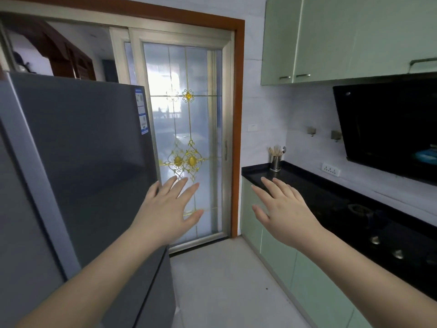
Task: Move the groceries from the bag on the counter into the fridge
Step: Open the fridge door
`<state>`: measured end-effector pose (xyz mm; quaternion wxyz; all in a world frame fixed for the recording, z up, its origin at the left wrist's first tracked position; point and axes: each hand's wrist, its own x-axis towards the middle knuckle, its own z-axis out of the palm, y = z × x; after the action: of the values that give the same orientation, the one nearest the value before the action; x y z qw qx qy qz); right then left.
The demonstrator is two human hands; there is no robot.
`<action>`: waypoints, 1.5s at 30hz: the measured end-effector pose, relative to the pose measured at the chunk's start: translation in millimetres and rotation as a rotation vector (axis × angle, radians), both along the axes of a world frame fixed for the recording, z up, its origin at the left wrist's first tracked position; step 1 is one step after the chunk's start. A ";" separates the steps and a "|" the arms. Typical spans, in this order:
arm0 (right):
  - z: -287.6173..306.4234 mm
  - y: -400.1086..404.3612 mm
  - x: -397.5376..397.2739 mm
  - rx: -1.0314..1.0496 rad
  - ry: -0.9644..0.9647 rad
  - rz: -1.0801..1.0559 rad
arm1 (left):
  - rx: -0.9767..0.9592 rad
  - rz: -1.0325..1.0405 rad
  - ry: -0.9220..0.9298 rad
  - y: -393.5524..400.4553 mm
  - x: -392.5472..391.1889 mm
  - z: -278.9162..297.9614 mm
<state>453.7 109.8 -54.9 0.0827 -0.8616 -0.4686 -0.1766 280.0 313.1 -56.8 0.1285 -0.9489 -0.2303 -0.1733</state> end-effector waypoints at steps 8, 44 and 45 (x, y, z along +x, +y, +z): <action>-20.9 89.4 72.8 -0.034 0.017 0.197 | 0.018 0.214 0.040 44.7 30.5 -7.0; 16.6 358.8 -81.7 0.242 -0.089 1.240 | -0.053 1.188 -0.140 91.7 -135.9 -27.8; 20.7 359.5 -89.0 0.270 -0.104 1.267 | -0.052 1.198 -0.146 93.3 -136.8 -23.9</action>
<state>364.7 469.3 -34.3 0.2554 -0.3906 -0.8633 -0.1924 143.2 406.4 -80.8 0.1644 -0.6427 -0.7370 -0.1297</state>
